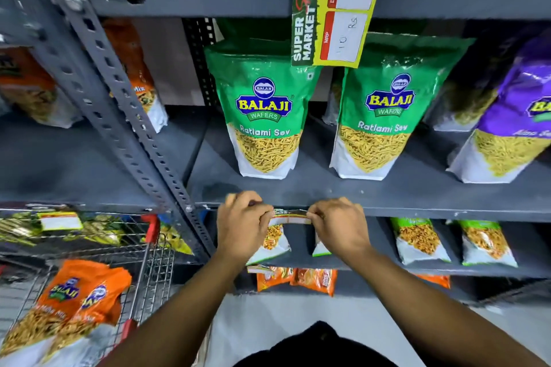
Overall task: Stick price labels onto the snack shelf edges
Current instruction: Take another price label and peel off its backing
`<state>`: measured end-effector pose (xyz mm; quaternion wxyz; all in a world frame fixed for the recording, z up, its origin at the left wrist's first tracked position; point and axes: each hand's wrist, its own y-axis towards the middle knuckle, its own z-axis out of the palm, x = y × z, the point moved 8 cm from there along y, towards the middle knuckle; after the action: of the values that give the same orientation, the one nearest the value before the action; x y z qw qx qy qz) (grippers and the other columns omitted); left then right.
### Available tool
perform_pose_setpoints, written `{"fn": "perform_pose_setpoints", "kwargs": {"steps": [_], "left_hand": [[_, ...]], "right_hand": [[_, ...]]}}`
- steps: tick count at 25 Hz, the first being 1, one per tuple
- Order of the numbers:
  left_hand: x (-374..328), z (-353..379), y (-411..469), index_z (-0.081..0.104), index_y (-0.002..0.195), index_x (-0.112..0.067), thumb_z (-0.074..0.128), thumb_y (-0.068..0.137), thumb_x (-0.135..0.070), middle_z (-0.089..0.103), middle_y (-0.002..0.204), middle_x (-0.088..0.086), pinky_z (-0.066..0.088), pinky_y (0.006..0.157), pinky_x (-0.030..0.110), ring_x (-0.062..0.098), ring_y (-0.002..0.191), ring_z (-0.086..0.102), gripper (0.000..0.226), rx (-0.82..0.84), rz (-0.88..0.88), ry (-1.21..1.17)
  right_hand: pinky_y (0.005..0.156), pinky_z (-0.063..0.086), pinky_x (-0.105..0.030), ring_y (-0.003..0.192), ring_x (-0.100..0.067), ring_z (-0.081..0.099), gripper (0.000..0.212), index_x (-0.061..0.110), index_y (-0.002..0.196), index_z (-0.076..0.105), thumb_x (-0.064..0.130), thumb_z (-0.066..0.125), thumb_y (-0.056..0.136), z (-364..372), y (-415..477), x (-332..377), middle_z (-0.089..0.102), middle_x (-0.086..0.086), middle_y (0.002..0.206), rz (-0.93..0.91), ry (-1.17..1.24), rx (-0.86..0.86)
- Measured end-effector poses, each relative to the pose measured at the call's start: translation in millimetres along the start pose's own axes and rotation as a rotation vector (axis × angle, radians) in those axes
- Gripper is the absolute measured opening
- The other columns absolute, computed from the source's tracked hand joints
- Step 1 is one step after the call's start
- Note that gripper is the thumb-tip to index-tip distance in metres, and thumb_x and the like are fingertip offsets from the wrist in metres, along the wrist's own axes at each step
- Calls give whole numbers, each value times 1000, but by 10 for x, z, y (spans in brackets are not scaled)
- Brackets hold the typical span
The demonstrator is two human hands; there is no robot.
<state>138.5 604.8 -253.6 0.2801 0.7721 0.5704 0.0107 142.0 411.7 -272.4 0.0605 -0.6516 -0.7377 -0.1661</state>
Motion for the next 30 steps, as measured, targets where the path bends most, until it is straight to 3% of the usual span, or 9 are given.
{"fn": "perform_pose_setpoints", "kwargs": {"steps": [5, 9, 13, 16, 20, 22, 26, 29, 30], "left_hand": [[-47, 27, 37, 71, 67, -23, 73, 75, -20, 65, 82, 0, 43, 55, 35, 31, 70, 51, 9, 7, -39, 98], [-27, 67, 117, 71, 67, -23, 75, 75, -23, 65, 82, -1, 41, 57, 35, 32, 74, 53, 9, 33, -70, 95], [96, 116, 207, 55, 72, -26, 76, 73, -39, 62, 81, -4, 39, 64, 37, 28, 80, 52, 24, 77, -155, 127], [128, 142, 196, 50, 83, -27, 73, 75, -44, 65, 89, -3, 37, 68, 37, 28, 86, 52, 29, 83, -182, 129], [58, -24, 192, 60, 97, -24, 70, 77, -47, 65, 102, 0, 42, 77, 41, 29, 96, 52, 32, 57, -180, 95], [-114, -262, 314, 64, 100, -20, 72, 78, -42, 66, 101, 1, 47, 79, 39, 25, 95, 56, 32, -42, -179, -154], [-586, -732, 795, 64, 106, -18, 66, 82, -22, 68, 103, 2, 53, 76, 18, 4, 92, 65, 25, -221, -349, -1080], [-914, -1060, 1097, 65, 102, -24, 66, 79, -17, 70, 97, -6, 54, 77, 20, 4, 89, 65, 23, -339, -331, -1352], [-980, -1152, 1147, 67, 99, -23, 66, 79, -17, 71, 91, -8, 54, 72, 21, 6, 86, 65, 21, -381, -329, -1402]], "right_hand": [[66, 34, -33, 89, -22, 59, 11, 29, 80, 67, 35, 59, 85, 7, 47, 15, 68, 8, 84, -5, -41, 6], [64, 34, -34, 83, -24, 59, 10, 29, 75, 66, 32, 60, 82, 0, 131, 21, 64, 6, 81, 2, -58, 6], [64, 36, -35, 82, -25, 59, 25, 28, 69, 46, 38, 68, 77, 23, 216, -32, 62, 6, 78, 84, 1, 3], [69, 35, -38, 90, -27, 59, 30, 30, 77, 41, 40, 70, 76, 28, 257, -29, 63, 4, 87, 63, -10, 13], [85, 38, -41, 109, -25, 53, 37, 32, 111, 52, 49, 63, 80, -132, 183, -66, 60, 3, 111, -39, -5, 35], [86, 41, -41, 108, -25, 54, 40, 29, 115, 55, 47, 63, 81, -415, 155, -37, 59, 1, 111, -115, 36, -29], [81, 50, -41, 90, -26, 60, 21, 18, 99, 66, 29, 70, 81, -1472, 203, 209, 64, -6, 93, -322, 263, -361], [76, 45, -26, 81, -17, 56, 12, 12, 90, 68, 21, 67, 83, -2458, 141, 540, 64, -6, 85, -482, 423, -701], [76, 46, -28, 81, -19, 56, 10, 11, 90, 68, 19, 67, 84, -2742, 100, 648, 63, -6, 85, -518, 449, -802]]}}
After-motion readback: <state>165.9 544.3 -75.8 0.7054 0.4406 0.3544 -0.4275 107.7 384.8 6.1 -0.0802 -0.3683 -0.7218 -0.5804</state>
